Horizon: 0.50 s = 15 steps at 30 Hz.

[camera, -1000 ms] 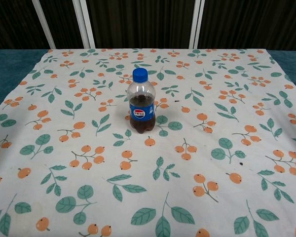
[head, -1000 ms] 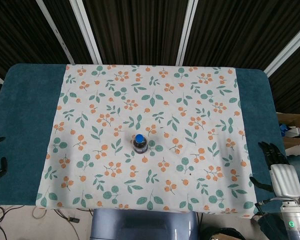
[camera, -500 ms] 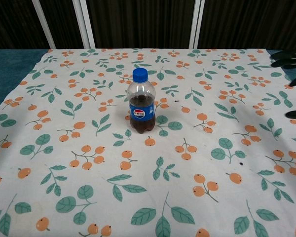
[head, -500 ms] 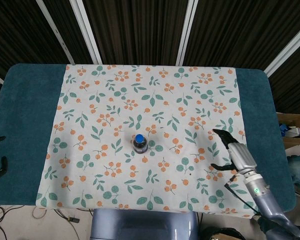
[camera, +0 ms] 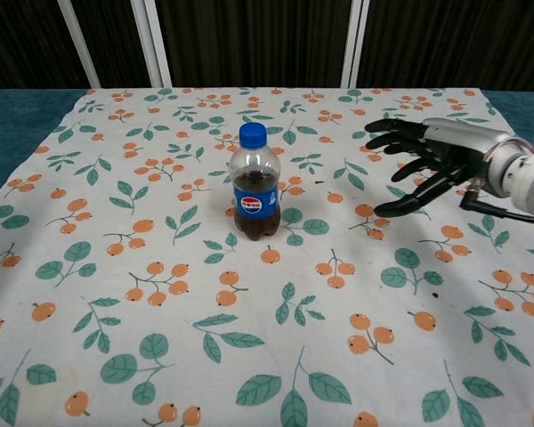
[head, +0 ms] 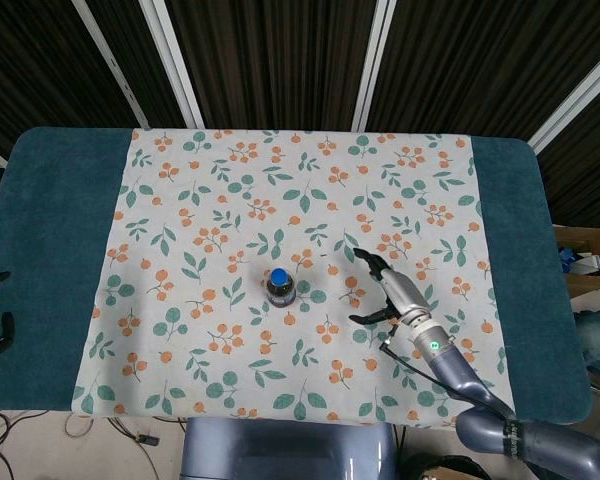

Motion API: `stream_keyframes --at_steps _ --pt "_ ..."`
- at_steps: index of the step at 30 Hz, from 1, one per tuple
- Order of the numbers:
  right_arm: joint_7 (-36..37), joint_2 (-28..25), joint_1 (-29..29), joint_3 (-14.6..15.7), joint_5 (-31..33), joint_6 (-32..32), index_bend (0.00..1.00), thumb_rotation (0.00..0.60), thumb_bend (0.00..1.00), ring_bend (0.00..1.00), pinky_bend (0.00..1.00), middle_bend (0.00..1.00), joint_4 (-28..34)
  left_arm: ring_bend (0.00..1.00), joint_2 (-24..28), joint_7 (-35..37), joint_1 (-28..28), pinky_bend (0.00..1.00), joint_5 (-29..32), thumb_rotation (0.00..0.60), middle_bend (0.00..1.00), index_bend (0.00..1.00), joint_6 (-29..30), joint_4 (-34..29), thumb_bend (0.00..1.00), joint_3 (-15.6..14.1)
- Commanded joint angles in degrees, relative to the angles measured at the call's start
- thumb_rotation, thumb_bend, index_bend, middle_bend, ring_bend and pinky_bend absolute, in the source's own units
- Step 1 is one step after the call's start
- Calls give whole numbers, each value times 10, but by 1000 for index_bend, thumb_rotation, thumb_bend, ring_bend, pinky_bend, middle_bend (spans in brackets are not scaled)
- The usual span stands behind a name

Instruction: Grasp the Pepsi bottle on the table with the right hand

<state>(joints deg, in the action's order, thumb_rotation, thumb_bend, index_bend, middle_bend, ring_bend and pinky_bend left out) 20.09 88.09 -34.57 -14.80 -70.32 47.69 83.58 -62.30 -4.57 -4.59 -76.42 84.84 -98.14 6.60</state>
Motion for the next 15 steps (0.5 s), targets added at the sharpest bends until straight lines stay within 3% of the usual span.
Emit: stream_keyframes --at_steps 1,15 --pt "-11 26 -20 -7 18 -16 34 600 184 77 201 141 -21 112 -1 -2 -1 36 -1 600 50 178 -2 0 545 -2" --pt "1 123 -58 -15 27 -20 117 600 186 150 200 226 -77 112 0 -1 -4 36 6 600 50 178 -9 1 545 0"
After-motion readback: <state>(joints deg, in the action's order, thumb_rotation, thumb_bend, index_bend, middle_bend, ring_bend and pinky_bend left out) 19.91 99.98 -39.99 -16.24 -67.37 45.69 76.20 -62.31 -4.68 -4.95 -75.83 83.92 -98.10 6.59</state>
